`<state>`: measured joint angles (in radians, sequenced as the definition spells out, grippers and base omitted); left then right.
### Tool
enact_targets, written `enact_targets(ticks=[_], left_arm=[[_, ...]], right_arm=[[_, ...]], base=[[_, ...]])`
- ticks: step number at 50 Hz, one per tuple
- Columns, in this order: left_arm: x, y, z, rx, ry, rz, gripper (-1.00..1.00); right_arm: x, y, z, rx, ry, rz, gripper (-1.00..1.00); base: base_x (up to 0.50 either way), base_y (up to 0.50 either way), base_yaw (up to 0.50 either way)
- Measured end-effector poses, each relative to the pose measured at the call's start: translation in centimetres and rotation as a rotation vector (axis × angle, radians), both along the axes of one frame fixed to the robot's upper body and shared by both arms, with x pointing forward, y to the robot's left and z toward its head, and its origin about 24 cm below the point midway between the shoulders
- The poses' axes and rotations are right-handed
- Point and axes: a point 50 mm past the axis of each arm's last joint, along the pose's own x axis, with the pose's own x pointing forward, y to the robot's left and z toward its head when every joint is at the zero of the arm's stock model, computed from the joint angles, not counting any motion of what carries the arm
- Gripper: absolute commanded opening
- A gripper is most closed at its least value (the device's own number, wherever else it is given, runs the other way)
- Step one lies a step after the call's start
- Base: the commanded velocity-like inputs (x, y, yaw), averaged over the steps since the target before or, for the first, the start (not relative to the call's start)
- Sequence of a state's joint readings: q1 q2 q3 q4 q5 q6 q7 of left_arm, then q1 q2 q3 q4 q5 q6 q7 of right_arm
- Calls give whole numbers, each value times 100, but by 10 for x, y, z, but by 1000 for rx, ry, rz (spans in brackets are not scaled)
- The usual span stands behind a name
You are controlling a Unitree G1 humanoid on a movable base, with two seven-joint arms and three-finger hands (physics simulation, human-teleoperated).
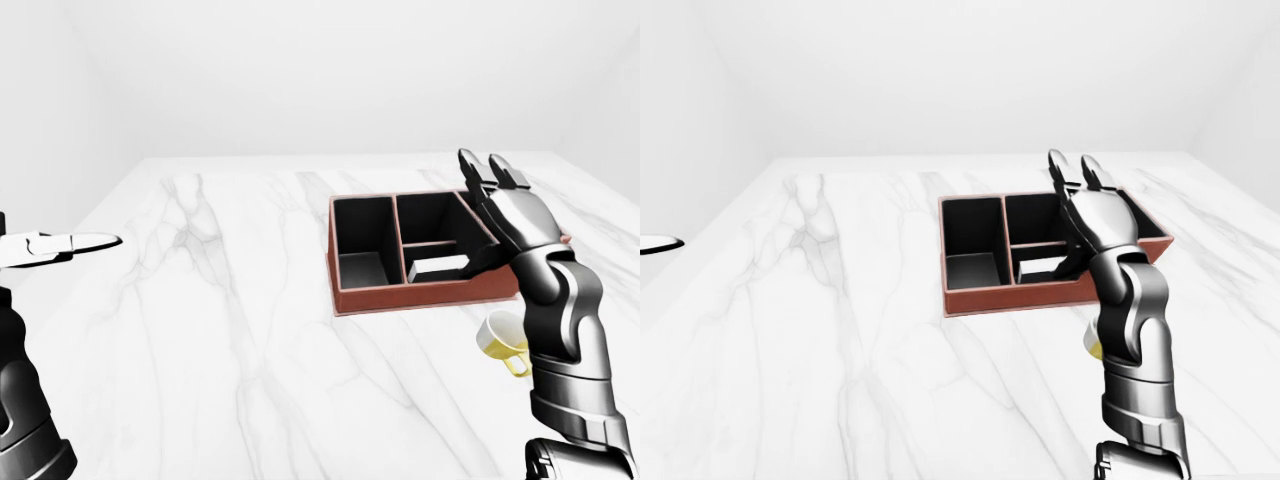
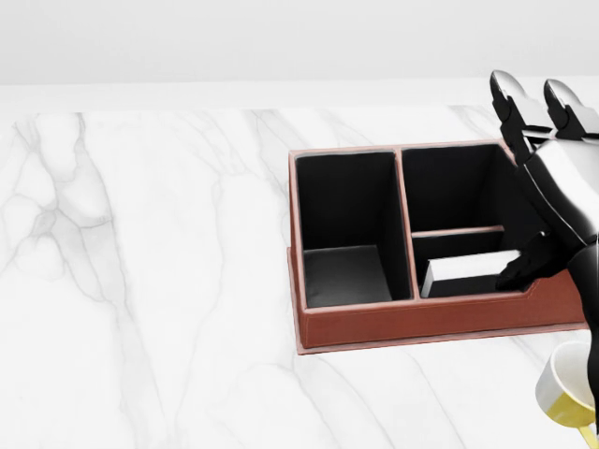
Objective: Pick up the book and place it in the caddy.
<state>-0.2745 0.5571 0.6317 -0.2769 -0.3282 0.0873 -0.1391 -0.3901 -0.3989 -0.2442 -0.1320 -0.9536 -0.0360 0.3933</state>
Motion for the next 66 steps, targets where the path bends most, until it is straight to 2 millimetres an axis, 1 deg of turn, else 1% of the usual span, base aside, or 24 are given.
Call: enact_targets(ticks=[22, 31, 51, 59, 66], left_arm=[[-1, -1, -1, 7, 5, -2, 100], [-2, -1, 0, 1, -3, -5, 100], [-4, 0, 2, -18, -26, -17, 100], [-12, 0, 11, -23, -77, -24, 100], [-26, -2, 32, -27, -186, -47, 100]], right_arm=[[-23, -24, 11, 132, -14, -20, 100], [-30, -37, 20, 193, -39, -44, 100], [-36, -62, 39, 264, -115, -60, 100], [-38, -68, 48, 275, -150, -57, 100], [-41, -74, 58, 285, -180, -55, 100]], base=[[0, 0, 0], [0, 0, 0], [0, 0, 0], [0, 0, 0], [0, 0, 0]])
